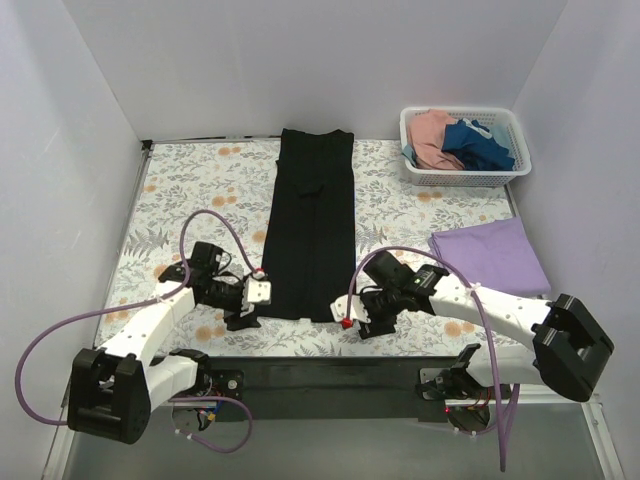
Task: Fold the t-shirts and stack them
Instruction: Fold the tshirt
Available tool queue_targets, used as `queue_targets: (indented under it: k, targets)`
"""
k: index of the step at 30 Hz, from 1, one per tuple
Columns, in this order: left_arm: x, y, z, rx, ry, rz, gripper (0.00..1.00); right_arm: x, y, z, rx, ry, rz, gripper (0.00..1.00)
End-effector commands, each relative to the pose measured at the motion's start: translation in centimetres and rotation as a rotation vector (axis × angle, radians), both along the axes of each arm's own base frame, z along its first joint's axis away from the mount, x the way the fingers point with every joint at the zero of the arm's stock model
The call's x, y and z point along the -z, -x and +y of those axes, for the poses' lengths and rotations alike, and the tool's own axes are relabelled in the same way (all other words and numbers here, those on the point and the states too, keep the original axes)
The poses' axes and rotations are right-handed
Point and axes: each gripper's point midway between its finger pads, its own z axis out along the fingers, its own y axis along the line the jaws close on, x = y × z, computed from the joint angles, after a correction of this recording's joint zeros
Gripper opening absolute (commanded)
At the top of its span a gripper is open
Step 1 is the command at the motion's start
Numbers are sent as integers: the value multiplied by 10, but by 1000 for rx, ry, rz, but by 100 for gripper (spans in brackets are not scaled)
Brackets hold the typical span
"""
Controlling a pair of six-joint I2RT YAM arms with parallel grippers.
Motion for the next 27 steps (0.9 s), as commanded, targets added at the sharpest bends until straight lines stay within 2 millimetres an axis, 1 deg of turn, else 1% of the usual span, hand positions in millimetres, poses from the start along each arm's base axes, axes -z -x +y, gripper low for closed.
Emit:
queue_targets:
  k: [1, 2, 4, 5, 7, 9, 10, 12, 16, 17, 19, 21, 22, 23, 24, 25, 26, 27]
  targets:
    - [8, -3, -7, 115, -9, -164, 58, -7, -10, 19, -69, -69, -105, 59]
    - [11, -3, -6, 119, -18, -165, 57, -4, -9, 20, -74, -61, -98, 59]
    - [16, -4, -5, 131, -32, -161, 55, -3, -12, 25, -79, -68, -117, 59]
    - [18, -3, -4, 135, -40, -157, 54, 1, -13, 27, -80, -60, -116, 59]
    - [20, -5, -4, 151, -43, -169, 53, 4, -13, 32, -89, -64, -124, 58]
    - [27, -5, -3, 167, -55, -163, 50, 11, -12, 33, -91, -48, -110, 55]
    - [28, -7, -4, 171, -57, -172, 50, 13, -12, 36, -93, -47, -118, 54]
    - [33, -9, -4, 175, -66, -163, 48, 23, -12, 35, -87, -23, -109, 51]
    - [41, -12, -4, 188, -84, -157, 47, 35, -18, 38, -66, 2, -117, 46]
    - [44, -11, -4, 193, -88, -154, 47, 39, -20, 39, -60, 11, -113, 43]
    - [53, -12, -3, 195, -114, -144, 47, 42, -22, 39, -41, 28, -104, 41]
    - [62, -11, -5, 199, -132, -123, 46, 48, -22, 38, -32, 50, -94, 36]
    - [65, -12, -4, 194, -146, -120, 41, 51, -23, 36, -20, 63, -95, 33]
    - [68, -11, -5, 195, -157, -112, 38, 55, -23, 34, -15, 80, -90, 26]
    - [69, -12, -6, 171, -161, -91, 33, 58, -24, 32, -10, 92, -88, 20]
    - [70, -14, -8, 163, -162, -89, 28, 59, -27, 32, 4, 103, -92, 14]
    - [68, -17, -11, 161, -159, -90, 19, 62, -27, 32, 15, 114, -85, 2]
    - [66, -16, -13, 143, -152, -71, 15, 61, -28, 32, 21, 115, -82, 1]
